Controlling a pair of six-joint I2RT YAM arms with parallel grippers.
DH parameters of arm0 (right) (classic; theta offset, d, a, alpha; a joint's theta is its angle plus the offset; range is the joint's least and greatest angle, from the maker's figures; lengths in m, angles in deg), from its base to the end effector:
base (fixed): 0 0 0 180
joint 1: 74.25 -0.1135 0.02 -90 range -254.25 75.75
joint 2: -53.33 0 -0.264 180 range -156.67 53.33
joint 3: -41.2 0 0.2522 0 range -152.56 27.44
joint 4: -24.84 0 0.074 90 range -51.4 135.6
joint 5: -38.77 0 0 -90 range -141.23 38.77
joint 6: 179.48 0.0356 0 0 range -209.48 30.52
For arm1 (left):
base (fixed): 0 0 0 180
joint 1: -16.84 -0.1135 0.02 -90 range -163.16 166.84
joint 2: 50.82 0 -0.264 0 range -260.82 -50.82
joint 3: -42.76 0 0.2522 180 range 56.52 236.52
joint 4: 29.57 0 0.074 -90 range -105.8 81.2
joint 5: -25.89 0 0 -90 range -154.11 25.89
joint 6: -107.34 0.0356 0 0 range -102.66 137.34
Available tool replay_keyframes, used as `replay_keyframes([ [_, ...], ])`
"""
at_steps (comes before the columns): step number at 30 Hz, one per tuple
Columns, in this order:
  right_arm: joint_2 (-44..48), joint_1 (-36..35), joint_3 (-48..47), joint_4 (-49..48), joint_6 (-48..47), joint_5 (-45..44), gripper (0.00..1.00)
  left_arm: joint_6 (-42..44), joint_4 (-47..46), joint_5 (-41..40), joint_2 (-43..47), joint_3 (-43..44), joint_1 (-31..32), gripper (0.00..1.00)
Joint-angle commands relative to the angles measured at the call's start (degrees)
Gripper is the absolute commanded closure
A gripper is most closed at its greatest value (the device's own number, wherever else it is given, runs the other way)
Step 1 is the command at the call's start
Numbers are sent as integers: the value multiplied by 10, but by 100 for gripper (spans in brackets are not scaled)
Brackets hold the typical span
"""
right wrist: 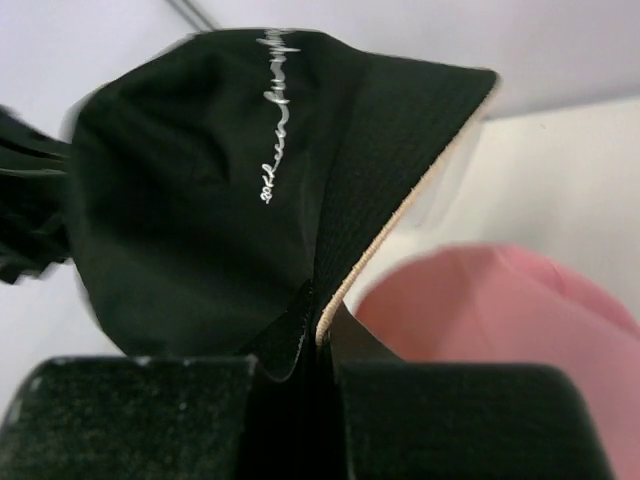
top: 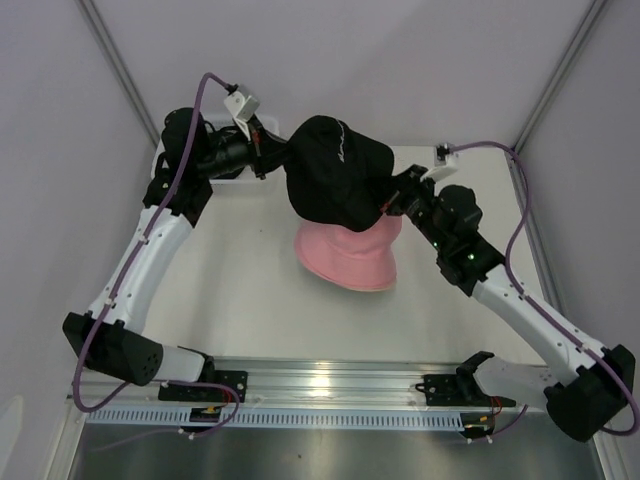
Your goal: Stack the hats
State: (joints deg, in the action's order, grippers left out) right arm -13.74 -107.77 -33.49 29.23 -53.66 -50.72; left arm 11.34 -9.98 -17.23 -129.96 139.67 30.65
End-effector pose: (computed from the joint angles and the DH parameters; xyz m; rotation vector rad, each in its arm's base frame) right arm 0.2304 0.1530 0.3963 0.0245 1.5948 0.9658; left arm 0.2936 -0.0989 0.4466 0.7504 1.4929 -0.9147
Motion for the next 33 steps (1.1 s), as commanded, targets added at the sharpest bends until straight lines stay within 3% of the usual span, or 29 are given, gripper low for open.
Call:
replay_keyframes([
  [1, 71, 2, 73, 17, 69, -91, 100, 4, 114, -70, 20, 75, 33, 99],
  [7, 174, 0, 152, 82, 134, -186, 100, 28, 244, -100, -35, 161, 88, 99],
  [13, 234, 3, 195, 139, 155, -276, 100, 36, 290, -133, -77, 202, 126, 99],
  [17, 222, 11, 247, 64, 146, -283, 100, 37, 313, -184, -123, 230, 143, 99],
  [24, 188, 45, 259, 65, 169, -250, 100, 45, 352, -260, -149, 243, 174, 99],
  [27, 197, 64, 287, 44, 189, -205, 82, 45, 352, -269, -150, 233, 185, 99],
  [28, 200, 83, 292, 39, 193, -173, 71, 44, 352, -272, -149, 224, 188, 99],
  [33, 217, 152, 296, 19, 213, -77, 42, 38, 333, -257, -131, 199, 199, 99],
])
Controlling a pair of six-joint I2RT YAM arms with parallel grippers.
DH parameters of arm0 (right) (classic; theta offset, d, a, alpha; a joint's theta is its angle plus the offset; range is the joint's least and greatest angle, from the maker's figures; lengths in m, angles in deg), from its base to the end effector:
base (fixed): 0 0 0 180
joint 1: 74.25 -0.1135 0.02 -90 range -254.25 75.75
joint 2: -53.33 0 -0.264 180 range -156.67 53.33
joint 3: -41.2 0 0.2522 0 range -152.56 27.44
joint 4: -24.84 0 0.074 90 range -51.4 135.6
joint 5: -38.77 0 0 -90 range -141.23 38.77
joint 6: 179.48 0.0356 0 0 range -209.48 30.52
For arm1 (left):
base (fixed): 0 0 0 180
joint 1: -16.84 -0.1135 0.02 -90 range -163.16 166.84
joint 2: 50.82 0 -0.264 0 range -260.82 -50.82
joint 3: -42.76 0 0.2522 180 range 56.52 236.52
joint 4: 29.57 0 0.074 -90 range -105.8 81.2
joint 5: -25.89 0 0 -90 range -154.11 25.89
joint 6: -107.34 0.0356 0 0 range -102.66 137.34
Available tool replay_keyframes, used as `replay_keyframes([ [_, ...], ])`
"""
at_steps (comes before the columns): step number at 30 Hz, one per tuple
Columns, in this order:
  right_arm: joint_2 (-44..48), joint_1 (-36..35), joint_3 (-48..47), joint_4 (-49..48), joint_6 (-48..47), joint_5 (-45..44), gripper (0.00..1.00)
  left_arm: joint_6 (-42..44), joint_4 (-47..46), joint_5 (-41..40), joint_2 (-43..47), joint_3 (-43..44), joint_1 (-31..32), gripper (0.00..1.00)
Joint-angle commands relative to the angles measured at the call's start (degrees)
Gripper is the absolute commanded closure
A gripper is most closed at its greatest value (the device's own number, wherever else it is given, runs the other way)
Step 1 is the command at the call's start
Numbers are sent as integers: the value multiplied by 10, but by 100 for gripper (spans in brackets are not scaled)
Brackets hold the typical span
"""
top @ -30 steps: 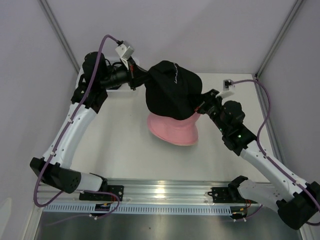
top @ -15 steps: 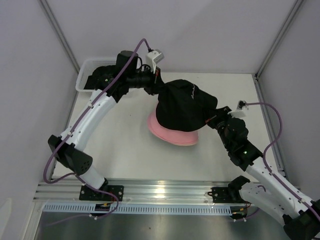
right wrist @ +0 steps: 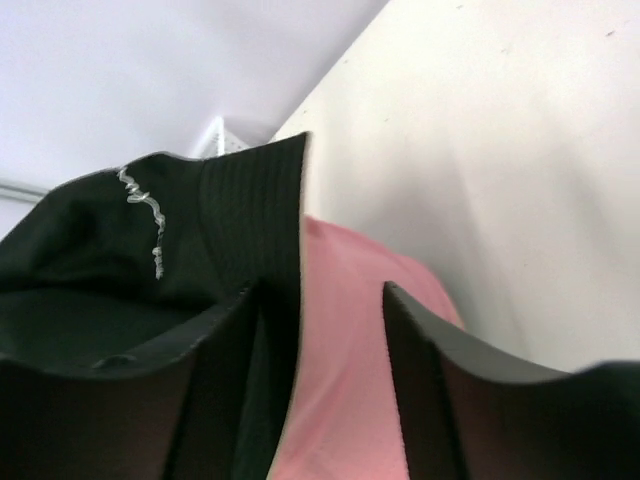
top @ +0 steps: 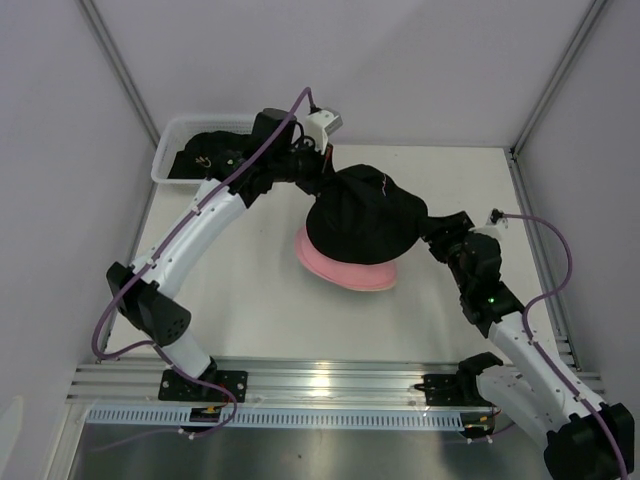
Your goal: Stack the hats
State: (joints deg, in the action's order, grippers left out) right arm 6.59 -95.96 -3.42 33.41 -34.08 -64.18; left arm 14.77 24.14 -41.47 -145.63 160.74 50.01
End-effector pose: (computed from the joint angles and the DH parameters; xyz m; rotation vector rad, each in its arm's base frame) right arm 0.1868 0.0658 0.2763 0.6878 1.6837 0.7748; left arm 0.2989 -0.2117 0.4215 0.8020 2.0029 -0.7840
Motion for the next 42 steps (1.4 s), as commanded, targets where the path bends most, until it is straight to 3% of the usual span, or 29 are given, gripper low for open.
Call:
replay_keyframes([
  [1, 13, 48, -9, -27, 19, 76, 41, 4, -8, -15, 29, -13, 6, 99],
  [12, -47, 93, -31, -149, 51, 148, 39, 4, 20, -14, -3, 41, 33, 99],
  [14, -77, 93, -45, -152, 55, 163, 44, 4, 20, -15, -6, 48, 37, 99],
  [16, -98, 92, -54, -138, 54, 173, 60, 3, 24, -17, -11, 57, 37, 99],
  [17, -101, 92, -57, -133, 54, 173, 71, 2, 25, -15, -12, 60, 38, 99],
  [18, -100, 92, -54, -124, 56, 172, 91, 3, 27, -15, -14, 66, 39, 99],
  [19, -98, 92, -52, -118, 57, 160, 100, 2, 28, -15, -14, 68, 41, 99],
  [27, -45, 88, 11, -45, 35, 130, 100, -37, 11, -63, 6, 21, 46, 96],
  [30, -35, 75, 60, -73, 35, 130, 100, -111, -30, -137, 58, -37, 45, 68],
  [31, -34, 71, 78, -80, 34, 132, 100, -151, -52, -154, 75, -50, 42, 45],
  [35, -33, 49, 91, -96, 16, 131, 100, -254, -138, -203, 195, -172, 23, 13],
  [37, -34, 29, 90, -97, 3, 103, 100, -321, -190, -214, 267, -250, -4, 3],
  [42, -43, 7, 90, -106, -4, 79, 100, -436, -244, -202, 324, -373, -70, 7],
])
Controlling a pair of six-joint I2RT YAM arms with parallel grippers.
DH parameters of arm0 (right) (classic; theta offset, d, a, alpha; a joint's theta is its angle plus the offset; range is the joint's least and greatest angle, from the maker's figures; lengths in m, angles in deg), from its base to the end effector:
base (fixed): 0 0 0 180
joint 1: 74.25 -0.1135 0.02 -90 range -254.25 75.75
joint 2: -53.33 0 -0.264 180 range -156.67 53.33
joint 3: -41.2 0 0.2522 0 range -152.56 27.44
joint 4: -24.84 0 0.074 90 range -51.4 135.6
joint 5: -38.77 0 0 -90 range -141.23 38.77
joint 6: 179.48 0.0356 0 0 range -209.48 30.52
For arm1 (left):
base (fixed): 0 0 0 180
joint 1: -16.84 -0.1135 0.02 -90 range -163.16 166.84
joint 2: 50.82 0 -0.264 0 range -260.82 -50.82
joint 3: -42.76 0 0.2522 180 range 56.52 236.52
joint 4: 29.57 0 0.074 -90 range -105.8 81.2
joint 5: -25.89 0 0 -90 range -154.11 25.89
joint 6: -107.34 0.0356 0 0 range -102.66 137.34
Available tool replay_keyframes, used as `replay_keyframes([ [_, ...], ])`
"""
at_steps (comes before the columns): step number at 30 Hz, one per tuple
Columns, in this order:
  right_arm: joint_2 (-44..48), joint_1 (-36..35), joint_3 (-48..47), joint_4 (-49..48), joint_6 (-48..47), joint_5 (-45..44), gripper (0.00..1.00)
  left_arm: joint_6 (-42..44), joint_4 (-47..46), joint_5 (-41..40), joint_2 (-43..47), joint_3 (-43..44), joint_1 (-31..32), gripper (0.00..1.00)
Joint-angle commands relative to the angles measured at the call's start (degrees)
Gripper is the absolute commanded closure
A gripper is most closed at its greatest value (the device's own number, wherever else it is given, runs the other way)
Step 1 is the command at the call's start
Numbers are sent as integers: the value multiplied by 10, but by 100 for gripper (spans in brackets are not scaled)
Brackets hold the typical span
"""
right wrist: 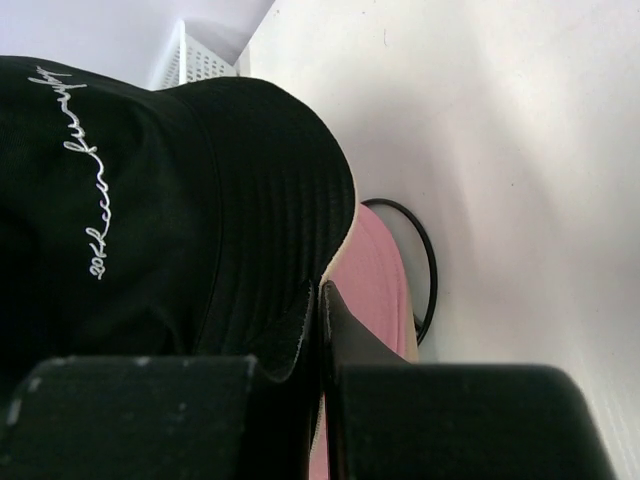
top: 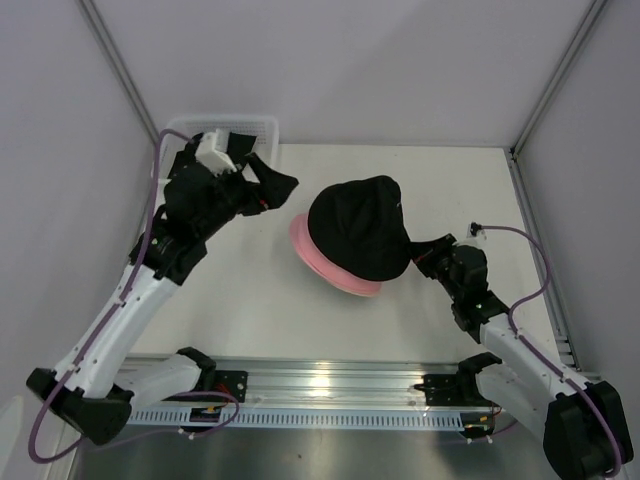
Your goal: Stack the hats
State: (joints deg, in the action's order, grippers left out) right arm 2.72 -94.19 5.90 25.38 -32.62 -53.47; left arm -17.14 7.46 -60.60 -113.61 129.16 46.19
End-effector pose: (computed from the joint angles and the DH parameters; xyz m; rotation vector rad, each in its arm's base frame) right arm 0.1895 0.0673 0.2210 0.6429 1.8352 0.8828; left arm 0.2054 -0.1180 0.4239 -0.0388 1.8867 -0.8365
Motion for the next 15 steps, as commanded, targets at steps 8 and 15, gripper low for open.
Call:
replay_keyframes([
  [8, -33, -25, -16, -45, -18, -33, 100, -204, -153, 72, -37, -148, -52, 16],
  [15, -37, -28, -21, -46, -18, -41, 100, -234, -197, 99, -53, -167, -52, 19],
])
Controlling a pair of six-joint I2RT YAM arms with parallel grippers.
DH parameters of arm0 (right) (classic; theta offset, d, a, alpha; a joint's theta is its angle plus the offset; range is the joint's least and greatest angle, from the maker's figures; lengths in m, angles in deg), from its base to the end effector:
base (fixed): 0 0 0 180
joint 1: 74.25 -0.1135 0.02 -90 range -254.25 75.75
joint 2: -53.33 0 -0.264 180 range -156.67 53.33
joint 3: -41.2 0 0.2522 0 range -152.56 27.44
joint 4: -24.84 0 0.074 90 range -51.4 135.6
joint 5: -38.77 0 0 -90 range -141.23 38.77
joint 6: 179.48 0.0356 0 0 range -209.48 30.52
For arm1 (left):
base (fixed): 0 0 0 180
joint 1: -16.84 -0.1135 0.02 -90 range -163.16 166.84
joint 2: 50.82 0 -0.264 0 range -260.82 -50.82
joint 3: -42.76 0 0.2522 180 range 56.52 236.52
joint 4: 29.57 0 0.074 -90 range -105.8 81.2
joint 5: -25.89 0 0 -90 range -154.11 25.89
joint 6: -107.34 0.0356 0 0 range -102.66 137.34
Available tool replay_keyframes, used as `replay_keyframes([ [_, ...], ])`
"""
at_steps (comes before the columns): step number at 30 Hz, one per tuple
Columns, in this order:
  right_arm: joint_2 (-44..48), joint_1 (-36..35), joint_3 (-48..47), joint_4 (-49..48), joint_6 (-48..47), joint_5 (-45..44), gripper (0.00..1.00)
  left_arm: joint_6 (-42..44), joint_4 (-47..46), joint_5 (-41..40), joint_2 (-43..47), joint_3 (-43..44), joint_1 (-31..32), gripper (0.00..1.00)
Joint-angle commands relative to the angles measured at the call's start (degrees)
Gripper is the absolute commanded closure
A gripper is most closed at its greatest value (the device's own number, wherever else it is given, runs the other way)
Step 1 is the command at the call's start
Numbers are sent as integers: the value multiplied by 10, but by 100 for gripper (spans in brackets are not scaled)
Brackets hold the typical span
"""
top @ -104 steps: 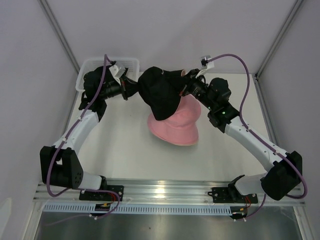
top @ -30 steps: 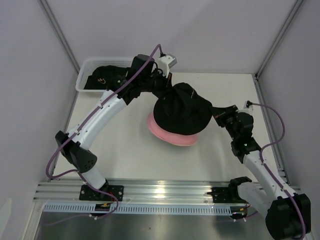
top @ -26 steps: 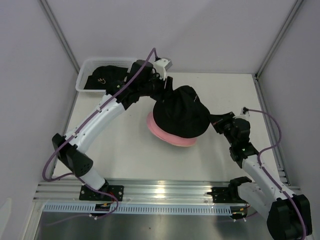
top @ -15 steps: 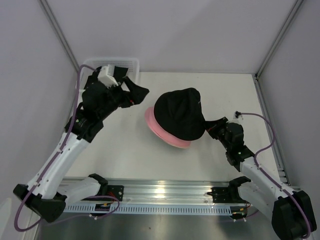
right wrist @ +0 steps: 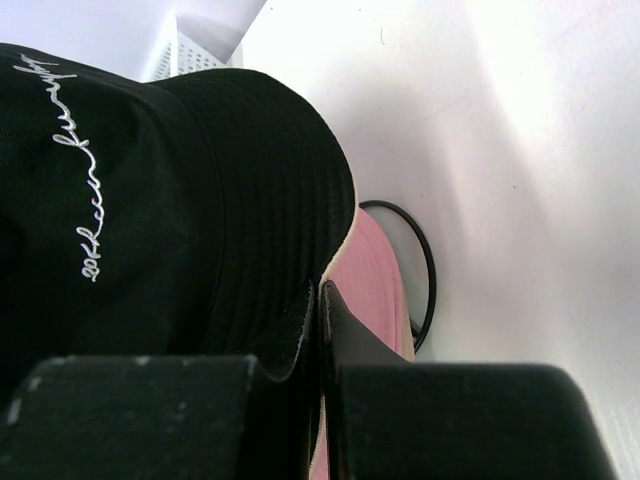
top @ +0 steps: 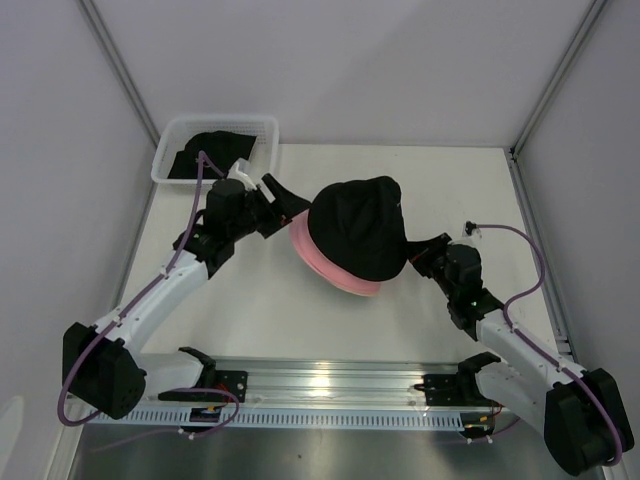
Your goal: Stack the hats
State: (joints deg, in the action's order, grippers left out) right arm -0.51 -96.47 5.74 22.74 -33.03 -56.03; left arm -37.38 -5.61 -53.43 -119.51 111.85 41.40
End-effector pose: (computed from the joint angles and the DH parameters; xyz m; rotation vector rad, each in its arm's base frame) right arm 0.1943 0.0761 0.2164 0.6312 1.8420 0.8618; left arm 0.2484 -0.1208 0.3176 -0.4296 2.0971 -1.0465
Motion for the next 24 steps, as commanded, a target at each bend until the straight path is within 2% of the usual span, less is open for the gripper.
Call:
replay_keyframes([
  [1, -6, -5, -19, -20, -13, -18, 100, -36, -69, 33, 2, 3, -4, 20],
  [6, -9, -5, -23, -22, -13, -19, 100, -50, -96, 54, -22, -3, 1, 26],
  [17, -13, -5, -27, -22, -12, -22, 100, -62, -98, 72, -50, 9, 20, 28],
  [20, -15, -5, -28, -25, -12, -22, 100, -70, -98, 67, -65, 19, 40, 35],
  [23, -15, -5, -31, -24, -15, -21, 100, -78, -98, 66, -71, 17, 48, 56],
  [24, -14, -5, -32, -23, -15, -22, 100, -80, -98, 59, -71, 14, 48, 76],
])
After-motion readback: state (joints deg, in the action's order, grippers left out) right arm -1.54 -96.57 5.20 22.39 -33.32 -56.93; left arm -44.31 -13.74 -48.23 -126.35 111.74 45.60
